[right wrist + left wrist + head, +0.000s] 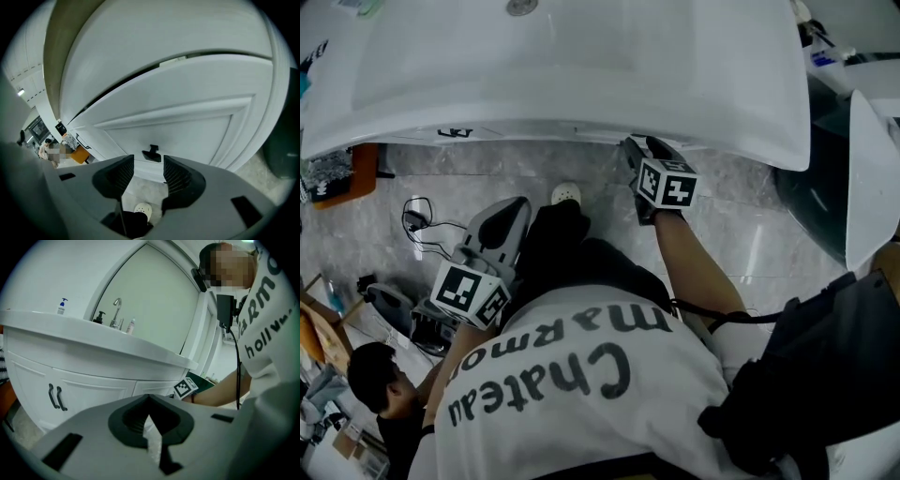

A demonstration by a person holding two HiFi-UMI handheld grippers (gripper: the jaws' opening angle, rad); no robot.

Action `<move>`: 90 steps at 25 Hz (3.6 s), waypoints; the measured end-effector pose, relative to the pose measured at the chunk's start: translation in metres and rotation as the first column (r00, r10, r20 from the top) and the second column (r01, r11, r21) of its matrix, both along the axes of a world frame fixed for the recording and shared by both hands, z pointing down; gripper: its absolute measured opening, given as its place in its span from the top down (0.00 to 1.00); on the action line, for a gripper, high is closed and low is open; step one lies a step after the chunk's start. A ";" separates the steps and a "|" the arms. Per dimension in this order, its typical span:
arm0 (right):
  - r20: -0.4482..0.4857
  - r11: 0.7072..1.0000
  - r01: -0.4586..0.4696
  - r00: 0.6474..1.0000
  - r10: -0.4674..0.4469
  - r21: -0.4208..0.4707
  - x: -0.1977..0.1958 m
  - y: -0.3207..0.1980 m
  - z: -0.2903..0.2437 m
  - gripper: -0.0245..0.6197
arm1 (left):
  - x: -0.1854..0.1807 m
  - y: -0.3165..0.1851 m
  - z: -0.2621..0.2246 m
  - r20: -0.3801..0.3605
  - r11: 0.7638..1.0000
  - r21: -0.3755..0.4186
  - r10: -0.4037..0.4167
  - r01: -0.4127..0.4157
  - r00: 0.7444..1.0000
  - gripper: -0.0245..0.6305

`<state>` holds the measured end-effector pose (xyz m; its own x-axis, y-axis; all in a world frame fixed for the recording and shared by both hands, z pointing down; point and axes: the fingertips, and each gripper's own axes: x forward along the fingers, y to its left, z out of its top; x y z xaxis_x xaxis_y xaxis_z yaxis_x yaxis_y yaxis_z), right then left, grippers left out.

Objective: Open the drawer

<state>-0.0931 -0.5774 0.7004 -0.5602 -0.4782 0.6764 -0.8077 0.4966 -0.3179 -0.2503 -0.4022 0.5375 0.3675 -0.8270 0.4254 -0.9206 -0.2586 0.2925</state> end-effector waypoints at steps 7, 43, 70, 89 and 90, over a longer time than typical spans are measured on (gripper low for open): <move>-0.053 0.993 -0.115 0.992 0.113 -0.037 0.002 -0.010 0.009 0.74 | -0.006 0.013 0.000 -0.009 0.999 -0.037 -0.012 0.012 1.000 0.95; -0.175 0.958 0.114 0.971 -0.163 -0.262 0.013 0.045 0.016 0.76 | 0.057 0.053 -0.048 -0.037 0.997 -0.074 0.031 -0.034 0.999 0.95; -0.203 0.940 0.230 0.937 -0.284 -0.252 0.026 0.096 0.019 0.80 | 0.095 0.066 -0.044 -0.015 0.991 -0.087 0.098 -0.099 0.995 0.95; -0.210 0.943 0.104 0.962 -0.176 -0.315 0.031 0.099 0.018 0.79 | 0.081 0.069 -0.050 -0.013 0.992 -0.079 0.095 -0.096 0.995 0.95; -0.210 0.945 0.097 0.963 -0.169 -0.313 0.031 0.099 0.018 0.79 | 0.079 0.069 -0.050 -0.013 0.992 -0.078 0.095 -0.095 0.995 0.95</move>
<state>-0.0620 -0.4781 0.7188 -0.4160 -0.1672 0.8939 -0.8094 0.5161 -0.2801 -0.1713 -0.3331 0.4874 0.4471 -0.7523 0.4839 -0.8901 -0.3207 0.3239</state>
